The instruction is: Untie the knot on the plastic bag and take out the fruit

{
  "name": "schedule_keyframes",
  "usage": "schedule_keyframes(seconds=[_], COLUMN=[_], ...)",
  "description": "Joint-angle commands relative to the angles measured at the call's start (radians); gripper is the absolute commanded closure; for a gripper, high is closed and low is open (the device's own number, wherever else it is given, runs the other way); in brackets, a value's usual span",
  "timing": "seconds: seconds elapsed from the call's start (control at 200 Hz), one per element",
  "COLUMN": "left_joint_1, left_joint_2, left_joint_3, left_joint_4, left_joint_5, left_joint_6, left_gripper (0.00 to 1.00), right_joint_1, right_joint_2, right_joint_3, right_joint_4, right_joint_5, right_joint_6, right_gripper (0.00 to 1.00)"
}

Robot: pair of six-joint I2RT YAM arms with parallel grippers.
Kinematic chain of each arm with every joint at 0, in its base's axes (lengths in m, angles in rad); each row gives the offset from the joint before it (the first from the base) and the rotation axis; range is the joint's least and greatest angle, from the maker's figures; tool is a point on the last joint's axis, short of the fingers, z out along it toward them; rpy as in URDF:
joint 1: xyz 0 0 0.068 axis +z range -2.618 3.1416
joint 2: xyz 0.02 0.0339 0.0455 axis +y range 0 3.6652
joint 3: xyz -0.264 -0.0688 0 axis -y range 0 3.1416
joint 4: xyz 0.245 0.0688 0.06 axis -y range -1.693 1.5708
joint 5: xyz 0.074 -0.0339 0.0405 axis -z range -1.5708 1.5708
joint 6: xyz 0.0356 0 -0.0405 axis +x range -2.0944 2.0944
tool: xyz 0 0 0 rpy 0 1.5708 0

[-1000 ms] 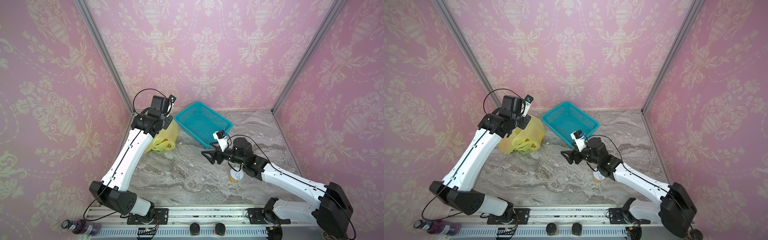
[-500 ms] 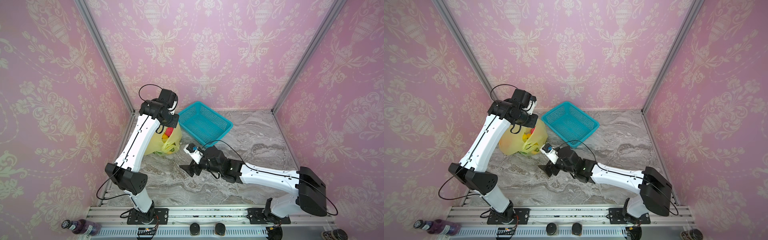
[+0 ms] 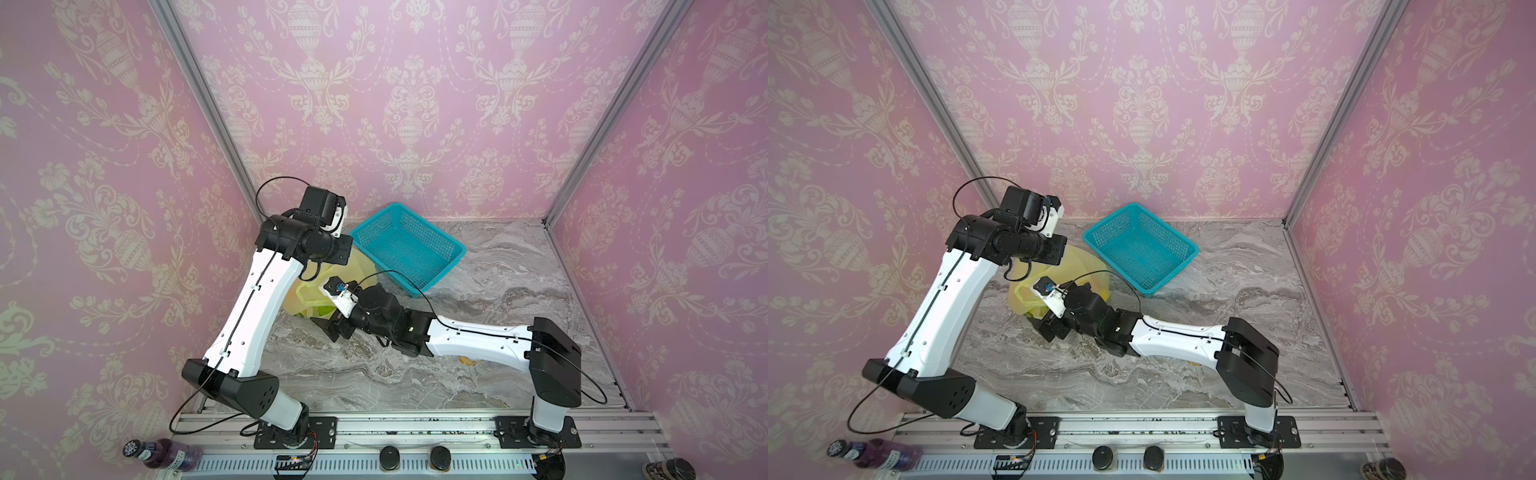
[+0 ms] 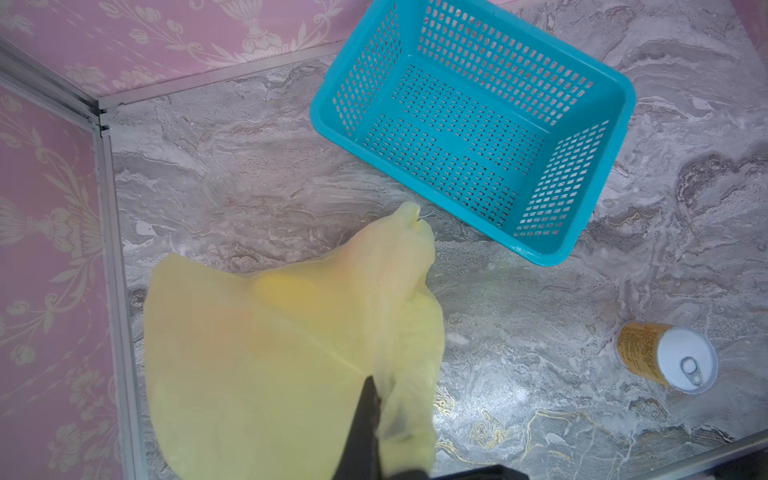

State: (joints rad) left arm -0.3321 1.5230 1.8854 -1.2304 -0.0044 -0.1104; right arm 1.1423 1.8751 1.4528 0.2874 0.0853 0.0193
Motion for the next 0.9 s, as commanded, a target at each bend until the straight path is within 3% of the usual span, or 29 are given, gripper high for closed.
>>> schedule_keyframes(seconds=[0.0, 0.19, 0.37, 0.43, 0.55, 0.736, 0.771, 0.896], left_joint_1=[-0.007, -0.004, 0.005, 0.014, 0.057, 0.072, 0.073, 0.082], left_joint_2=[-0.045, -0.070, -0.114, -0.141, -0.179, -0.189, -0.182, -0.177], left_joint_3=[-0.059, -0.150, -0.179, -0.194, -0.193, -0.206, -0.203, -0.200], left_joint_4=[0.056, 0.122, 0.155, 0.173, 0.163, 0.137, 0.127, 0.126], left_joint_5=[0.053, 0.091, 0.067, 0.020, -0.018, -0.095, -0.111, -0.152], left_joint_6=[-0.031, -0.038, -0.031, -0.054, -0.098, -0.121, -0.123, -0.133], left_gripper=[1.00, 1.00, 1.00, 1.00, 1.00, 1.00, 1.00, 1.00], right_joint_1=[0.006, 0.030, 0.030, 0.029, 0.020, -0.026, -0.031, -0.037], right_joint_2=[0.062, 0.145, 0.228, 0.251, 0.250, 0.130, 0.097, -0.022], right_joint_3=[0.085, 0.166, 0.239, 0.255, 0.202, 0.021, -0.025, -0.173], right_joint_4=[0.018, 0.024, -0.036, -0.058, -0.025, 0.068, 0.101, 0.210], right_joint_5=[-0.015, 0.002, 0.204, 0.270, 0.400, 0.360, 0.324, 0.246], right_joint_6=[0.040, 0.038, 0.006, -0.015, -0.047, -0.024, -0.025, -0.036], right_gripper=[0.08, 0.06, 0.11, 0.20, 0.47, 0.95, 1.00, 1.00])
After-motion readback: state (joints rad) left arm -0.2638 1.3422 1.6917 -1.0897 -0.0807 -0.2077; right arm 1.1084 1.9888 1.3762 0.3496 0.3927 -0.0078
